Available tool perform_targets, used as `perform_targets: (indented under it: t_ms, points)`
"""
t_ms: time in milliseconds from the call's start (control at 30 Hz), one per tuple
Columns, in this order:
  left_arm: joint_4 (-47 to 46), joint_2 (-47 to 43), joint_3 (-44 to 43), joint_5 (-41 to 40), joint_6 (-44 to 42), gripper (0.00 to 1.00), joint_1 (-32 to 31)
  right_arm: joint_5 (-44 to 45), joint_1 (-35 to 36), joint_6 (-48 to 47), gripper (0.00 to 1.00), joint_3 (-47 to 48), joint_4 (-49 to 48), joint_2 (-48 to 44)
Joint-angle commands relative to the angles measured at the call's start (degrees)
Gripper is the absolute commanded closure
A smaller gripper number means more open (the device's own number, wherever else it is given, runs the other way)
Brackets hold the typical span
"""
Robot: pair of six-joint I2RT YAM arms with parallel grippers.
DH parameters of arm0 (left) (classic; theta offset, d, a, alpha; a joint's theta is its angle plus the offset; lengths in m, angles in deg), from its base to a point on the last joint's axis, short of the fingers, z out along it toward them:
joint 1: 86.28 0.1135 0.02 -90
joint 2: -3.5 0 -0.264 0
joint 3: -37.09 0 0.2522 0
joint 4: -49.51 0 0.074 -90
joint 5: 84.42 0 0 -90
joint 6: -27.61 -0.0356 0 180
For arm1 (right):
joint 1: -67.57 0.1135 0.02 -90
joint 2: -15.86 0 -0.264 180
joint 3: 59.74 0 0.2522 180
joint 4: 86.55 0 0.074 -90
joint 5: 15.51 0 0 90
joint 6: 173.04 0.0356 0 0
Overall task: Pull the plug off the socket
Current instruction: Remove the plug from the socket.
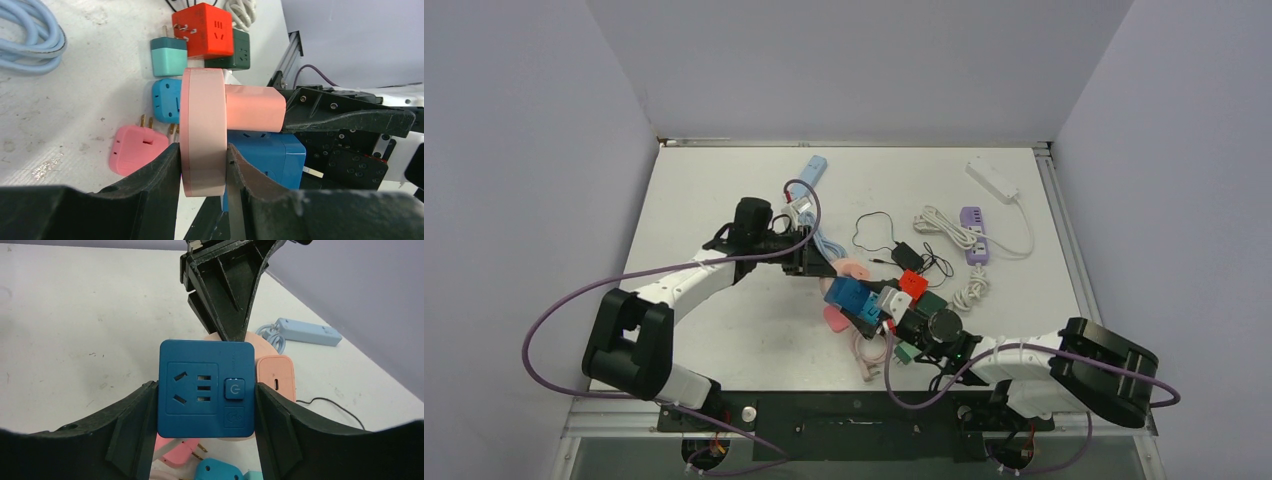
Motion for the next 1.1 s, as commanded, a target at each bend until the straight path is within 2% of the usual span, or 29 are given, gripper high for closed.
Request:
perform_targets:
  t_ms: [0,200,400,800,1067]
  points:
    - [2.8,2.0,-2.4,-2.5,-3.6,1.00,-0.3,-0.7,-4.9,7.9,0.95,-1.2,-13.2,2.5]
    - [4.8,4.6,-3.7,-3.3,-5.9,1.00,-0.8,-6.1,-9.9,15.5,0.95,-1.9,-17.2,7.6]
    - [7.6,7.7,-5.2,-6.5,-6.9,1.00,-0.8,-8.3,-10.5,17.3,0.95,0.4,-13.1,9.0]
    - [10.7,14.2,-6.7,-10.7,-5.3,1.00,1.0,0.8,0.0,8.4,0.95,4.2,-6.3,12.0]
    - [11.6,14.4,-7.1,-12.2,-6.2,1.00,1.3,1.4,0.2,10.8,0.95,4.9,-5.8,12.3]
